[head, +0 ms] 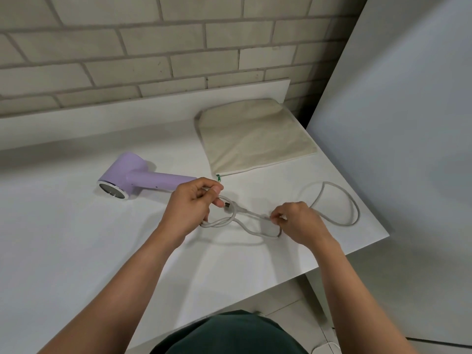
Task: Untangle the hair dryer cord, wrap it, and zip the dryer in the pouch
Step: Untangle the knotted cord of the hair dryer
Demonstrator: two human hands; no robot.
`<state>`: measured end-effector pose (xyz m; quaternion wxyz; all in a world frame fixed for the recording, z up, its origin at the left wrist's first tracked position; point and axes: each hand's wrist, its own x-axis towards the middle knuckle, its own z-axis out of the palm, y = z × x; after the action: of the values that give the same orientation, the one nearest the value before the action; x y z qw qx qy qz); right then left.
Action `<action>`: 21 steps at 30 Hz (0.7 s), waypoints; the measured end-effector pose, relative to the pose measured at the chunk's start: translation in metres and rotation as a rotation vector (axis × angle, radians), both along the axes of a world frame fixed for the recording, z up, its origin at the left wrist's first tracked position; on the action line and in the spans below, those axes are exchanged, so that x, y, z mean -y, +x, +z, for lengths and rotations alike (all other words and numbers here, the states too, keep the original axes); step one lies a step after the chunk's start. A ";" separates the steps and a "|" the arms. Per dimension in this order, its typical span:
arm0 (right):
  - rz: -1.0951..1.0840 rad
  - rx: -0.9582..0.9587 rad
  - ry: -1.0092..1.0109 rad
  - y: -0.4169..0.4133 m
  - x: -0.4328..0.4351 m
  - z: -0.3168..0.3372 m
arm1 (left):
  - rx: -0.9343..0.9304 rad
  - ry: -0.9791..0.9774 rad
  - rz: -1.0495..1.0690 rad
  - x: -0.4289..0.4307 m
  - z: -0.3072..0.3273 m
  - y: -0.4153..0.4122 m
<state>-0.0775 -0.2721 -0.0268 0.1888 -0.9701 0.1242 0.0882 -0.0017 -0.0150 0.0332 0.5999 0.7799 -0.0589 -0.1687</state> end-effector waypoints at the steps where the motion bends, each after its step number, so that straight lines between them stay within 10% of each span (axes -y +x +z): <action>1: 0.002 0.043 0.012 0.000 -0.003 0.005 | -0.008 0.001 0.002 0.001 0.000 0.000; 8: 0.149 0.053 0.864 -0.012 -0.041 0.069 | -0.033 -0.029 0.062 0.008 0.005 0.002; 21: 0.170 0.338 0.643 -0.005 -0.038 0.068 | 0.402 0.170 -0.066 0.003 0.028 -0.013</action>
<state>-0.0825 -0.2344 0.0408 0.4939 -0.8689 -0.0240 -0.0236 -0.0143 -0.0182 0.0615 0.5023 0.8433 -0.1882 -0.0337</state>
